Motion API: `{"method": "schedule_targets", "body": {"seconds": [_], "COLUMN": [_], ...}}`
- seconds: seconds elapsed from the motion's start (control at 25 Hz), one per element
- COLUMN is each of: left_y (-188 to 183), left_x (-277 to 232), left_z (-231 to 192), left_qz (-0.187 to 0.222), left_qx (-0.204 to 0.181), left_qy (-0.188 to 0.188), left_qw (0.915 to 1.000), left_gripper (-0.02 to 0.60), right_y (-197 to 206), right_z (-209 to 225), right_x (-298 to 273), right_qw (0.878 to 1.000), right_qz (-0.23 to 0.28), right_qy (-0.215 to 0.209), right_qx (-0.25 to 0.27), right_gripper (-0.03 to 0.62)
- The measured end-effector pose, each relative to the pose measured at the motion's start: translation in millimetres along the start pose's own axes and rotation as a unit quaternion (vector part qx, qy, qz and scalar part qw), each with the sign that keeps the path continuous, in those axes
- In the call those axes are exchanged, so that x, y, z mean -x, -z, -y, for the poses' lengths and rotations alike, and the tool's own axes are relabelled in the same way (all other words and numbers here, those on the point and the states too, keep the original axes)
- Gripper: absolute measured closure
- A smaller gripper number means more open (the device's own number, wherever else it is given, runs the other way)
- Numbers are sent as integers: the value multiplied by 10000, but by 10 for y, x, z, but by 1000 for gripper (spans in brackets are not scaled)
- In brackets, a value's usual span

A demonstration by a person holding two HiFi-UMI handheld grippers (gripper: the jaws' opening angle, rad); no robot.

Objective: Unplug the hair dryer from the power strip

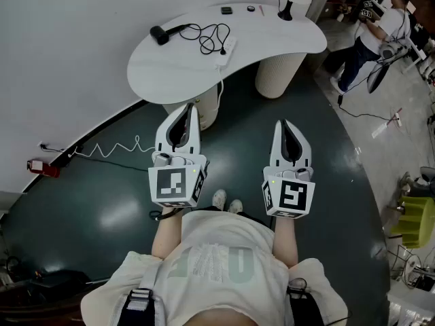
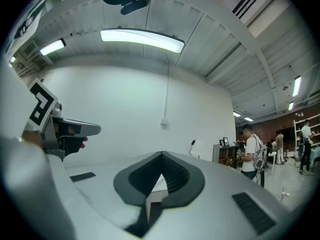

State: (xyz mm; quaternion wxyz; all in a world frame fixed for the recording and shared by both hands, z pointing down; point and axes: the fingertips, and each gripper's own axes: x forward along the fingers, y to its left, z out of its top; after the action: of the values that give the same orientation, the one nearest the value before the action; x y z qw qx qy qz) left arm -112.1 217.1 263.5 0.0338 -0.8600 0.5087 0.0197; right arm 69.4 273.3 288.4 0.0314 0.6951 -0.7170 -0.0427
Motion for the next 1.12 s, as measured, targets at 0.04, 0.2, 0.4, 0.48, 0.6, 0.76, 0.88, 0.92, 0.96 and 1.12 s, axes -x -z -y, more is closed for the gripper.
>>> {"method": "schedule_targets", "body": {"seconds": [0.04, 0.2, 0.4, 0.48, 0.6, 0.76, 0.88, 0.92, 0.96, 1.12], "left_y": [-2, 5, 42, 51, 80, 189, 245, 265, 295, 471], "left_x": [-14, -64, -149, -167, -183, -329, -531, -610, -692, -1092], "left_z": [-5, -37, -171, -271, -437, -546, -583, -596, -608, -634], "left_qz": [22, 57, 8, 30, 88, -16, -78, -88, -104, -227], "left_qx": [-5, -19, 39, 76, 172, 177, 152, 156, 173, 256], "left_qy": [1, 10, -48, -48, -13, 104, 139, 137, 132, 76], "left_qw": [10000, 10000, 10000, 10000, 9998, 9998, 9998, 9997, 9997, 9994], "left_gripper": [578, 578, 578, 578, 578, 578, 578, 578, 578, 578], "right_y": [-4, -10, -1, 0, -3, 1, 35, 56, 82, 163], "right_z": [5, -8, -84, -134, -249, -300, -180, -126, -72, 118], "right_x": [-15, -76, -209, -297, -431, -573, -718, -782, -851, -1199], "right_qw": [10000, 10000, 9998, 9999, 9998, 9988, 9991, 9994, 9997, 9998], "right_qz": [16, 32, -27, -2, 109, 54, -7, -18, -30, 5], "right_qy": [2, 4, -21, -35, -114, -165, -105, -82, -57, -30], "right_qx": [20, 83, 218, 165, 95, 451, 404, 325, 244, 219], "right_gripper": [591, 591, 591, 591, 591, 591, 591, 591, 591, 591]}}
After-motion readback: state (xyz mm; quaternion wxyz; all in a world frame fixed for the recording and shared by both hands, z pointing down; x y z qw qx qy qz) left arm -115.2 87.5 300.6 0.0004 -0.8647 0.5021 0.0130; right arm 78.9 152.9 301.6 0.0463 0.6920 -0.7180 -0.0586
